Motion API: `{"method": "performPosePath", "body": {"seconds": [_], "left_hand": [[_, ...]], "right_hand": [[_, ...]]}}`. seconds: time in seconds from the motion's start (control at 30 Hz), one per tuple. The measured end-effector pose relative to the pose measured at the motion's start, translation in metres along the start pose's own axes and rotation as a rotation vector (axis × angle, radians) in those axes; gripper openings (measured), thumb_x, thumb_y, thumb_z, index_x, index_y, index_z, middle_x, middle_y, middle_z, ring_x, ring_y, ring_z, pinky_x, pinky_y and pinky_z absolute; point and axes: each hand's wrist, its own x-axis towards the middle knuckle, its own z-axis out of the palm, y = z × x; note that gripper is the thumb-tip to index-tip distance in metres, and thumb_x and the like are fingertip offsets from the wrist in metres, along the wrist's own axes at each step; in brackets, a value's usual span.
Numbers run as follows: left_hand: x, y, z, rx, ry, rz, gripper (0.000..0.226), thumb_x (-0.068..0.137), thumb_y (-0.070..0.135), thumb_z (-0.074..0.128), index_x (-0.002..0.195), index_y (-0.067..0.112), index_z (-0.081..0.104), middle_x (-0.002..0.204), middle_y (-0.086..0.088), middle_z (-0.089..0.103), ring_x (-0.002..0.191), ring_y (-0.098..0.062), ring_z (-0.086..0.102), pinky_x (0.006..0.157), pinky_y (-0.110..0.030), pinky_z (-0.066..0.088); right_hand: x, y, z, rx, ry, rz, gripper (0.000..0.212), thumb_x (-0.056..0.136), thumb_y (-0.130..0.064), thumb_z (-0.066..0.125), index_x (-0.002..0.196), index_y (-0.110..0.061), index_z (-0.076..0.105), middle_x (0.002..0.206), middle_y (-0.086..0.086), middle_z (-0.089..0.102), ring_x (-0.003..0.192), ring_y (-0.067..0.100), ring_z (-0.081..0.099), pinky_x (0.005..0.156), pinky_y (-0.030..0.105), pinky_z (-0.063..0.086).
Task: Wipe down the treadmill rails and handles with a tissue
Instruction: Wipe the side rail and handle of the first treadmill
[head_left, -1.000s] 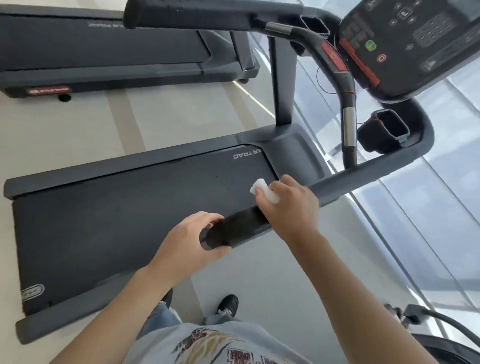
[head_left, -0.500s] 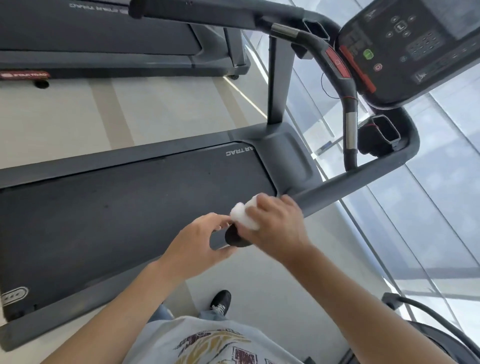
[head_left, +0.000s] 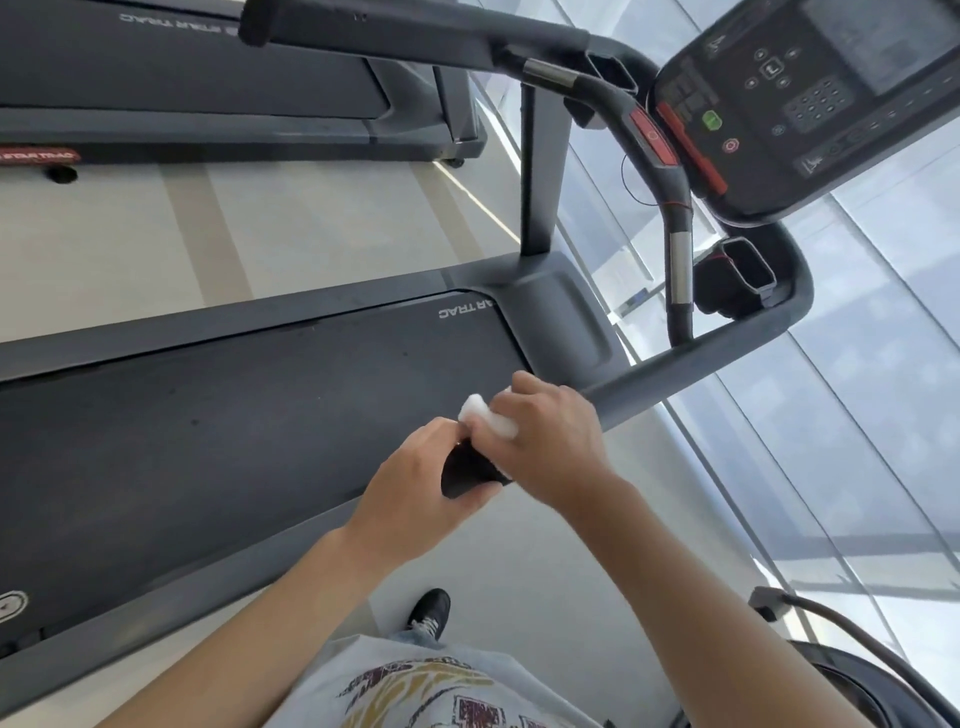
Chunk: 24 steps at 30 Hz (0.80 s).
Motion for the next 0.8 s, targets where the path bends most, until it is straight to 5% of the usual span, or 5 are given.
{"method": "performPosePath", "body": {"seconds": [0.1,0.2,0.33,0.6,0.8], "left_hand": [[0.004,0.006,0.009,-0.037,0.056,-0.008,0.037,0.085,0.051,0.076,0.095,0.021,0.056,0.091,0.015,0.059,0.087,-0.013,0.059,0.072,-0.019,0.044],[0.012,0.014,0.015,-0.009,0.036,0.030,0.038,0.088,0.049,0.079,0.110,0.024,0.061,0.103,0.017,0.060,0.098,-0.010,0.060,0.080,-0.018,0.045],[0.027,0.030,0.029,0.085,-0.010,0.060,0.053,0.092,0.050,0.068,0.137,0.026,0.056,0.127,0.018,0.056,0.116,-0.006,0.056,0.096,-0.028,0.050],[0.070,0.067,0.049,0.398,-0.082,0.038,0.051,0.096,0.058,0.059,0.138,0.028,0.057,0.125,0.016,0.062,0.112,-0.011,0.060,0.089,-0.039,0.055],[0.071,0.074,0.051,0.488,-0.077,-0.019,0.028,0.088,0.050,0.069,0.093,0.028,0.053,0.083,0.013,0.060,0.074,-0.012,0.058,0.064,-0.036,0.049]], "right_hand": [[-0.012,0.003,0.013,0.112,0.172,-0.109,0.040,0.087,-0.041,0.069,0.060,-0.017,0.054,0.067,-0.002,0.040,0.054,0.024,0.038,0.054,0.033,0.038],[-0.004,0.034,0.012,0.171,0.254,-0.140,0.045,0.088,-0.041,0.070,0.058,-0.015,0.049,0.064,-0.001,0.038,0.051,0.026,0.033,0.051,0.029,0.031],[0.016,0.117,0.004,0.144,0.228,0.088,0.049,0.092,-0.045,0.063,0.059,-0.021,0.036,0.066,-0.001,0.033,0.052,0.027,0.036,0.049,0.029,0.030],[0.022,0.151,0.005,0.190,0.272,0.235,0.051,0.094,-0.043,0.066,0.054,-0.025,0.040,0.066,-0.002,0.038,0.055,0.023,0.038,0.057,0.029,0.030],[-0.007,0.103,0.028,0.374,0.497,-0.037,0.044,0.088,-0.034,0.075,0.059,-0.014,0.048,0.069,-0.002,0.031,0.057,0.020,0.031,0.055,0.033,0.031]]}}
